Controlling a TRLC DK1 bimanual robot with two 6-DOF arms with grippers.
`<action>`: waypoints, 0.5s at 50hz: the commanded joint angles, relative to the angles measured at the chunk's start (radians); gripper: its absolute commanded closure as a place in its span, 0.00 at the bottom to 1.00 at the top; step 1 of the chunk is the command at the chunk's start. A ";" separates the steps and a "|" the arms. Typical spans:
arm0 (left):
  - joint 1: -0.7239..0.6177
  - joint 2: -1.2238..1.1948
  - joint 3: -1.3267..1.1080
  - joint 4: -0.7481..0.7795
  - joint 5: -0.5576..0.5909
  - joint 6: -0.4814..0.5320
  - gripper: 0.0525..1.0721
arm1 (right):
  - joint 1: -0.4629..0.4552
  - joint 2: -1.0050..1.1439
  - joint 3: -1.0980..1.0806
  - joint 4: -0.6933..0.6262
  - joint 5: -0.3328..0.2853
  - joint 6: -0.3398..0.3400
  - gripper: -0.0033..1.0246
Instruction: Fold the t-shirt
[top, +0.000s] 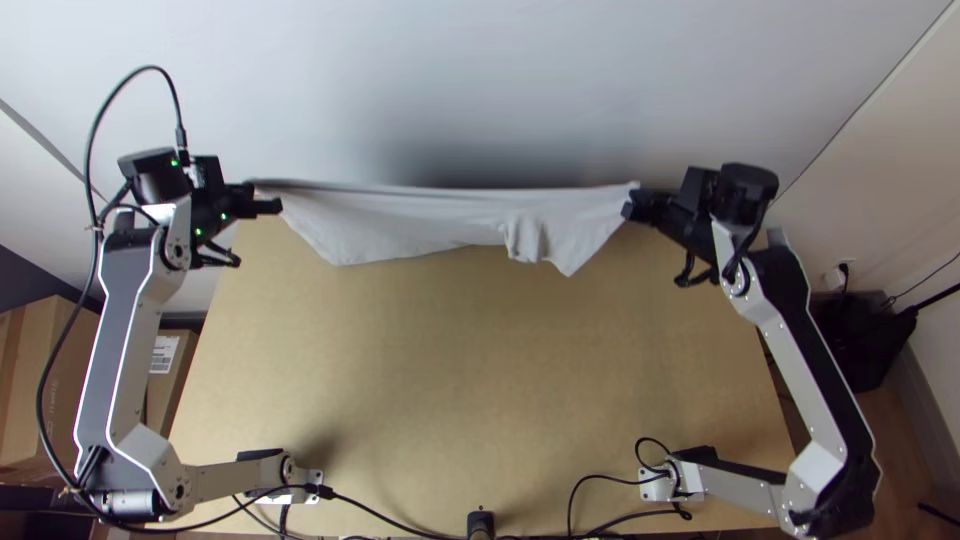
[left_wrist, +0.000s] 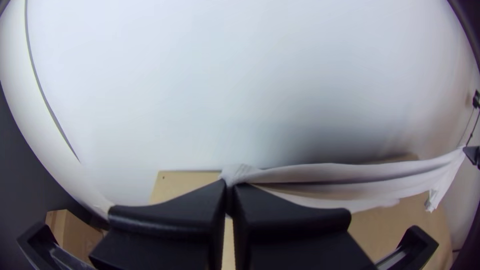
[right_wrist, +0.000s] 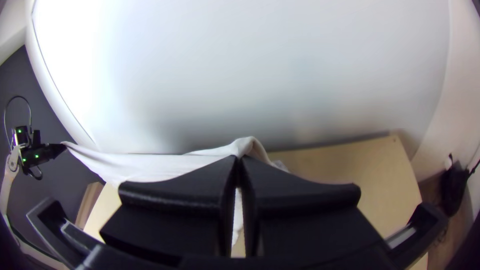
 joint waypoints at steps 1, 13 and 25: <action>0.018 0.060 0.157 0.036 -0.028 -0.089 0.98 | 0.008 0.095 0.156 0.058 0.053 -0.049 0.97; 0.004 0.040 0.338 0.096 -0.030 -0.161 0.98 | 0.019 0.117 0.364 0.244 0.137 -0.047 0.97; 0.033 -0.105 0.375 0.136 -0.030 -0.170 0.98 | 0.065 -0.078 0.361 0.322 0.151 -0.072 0.97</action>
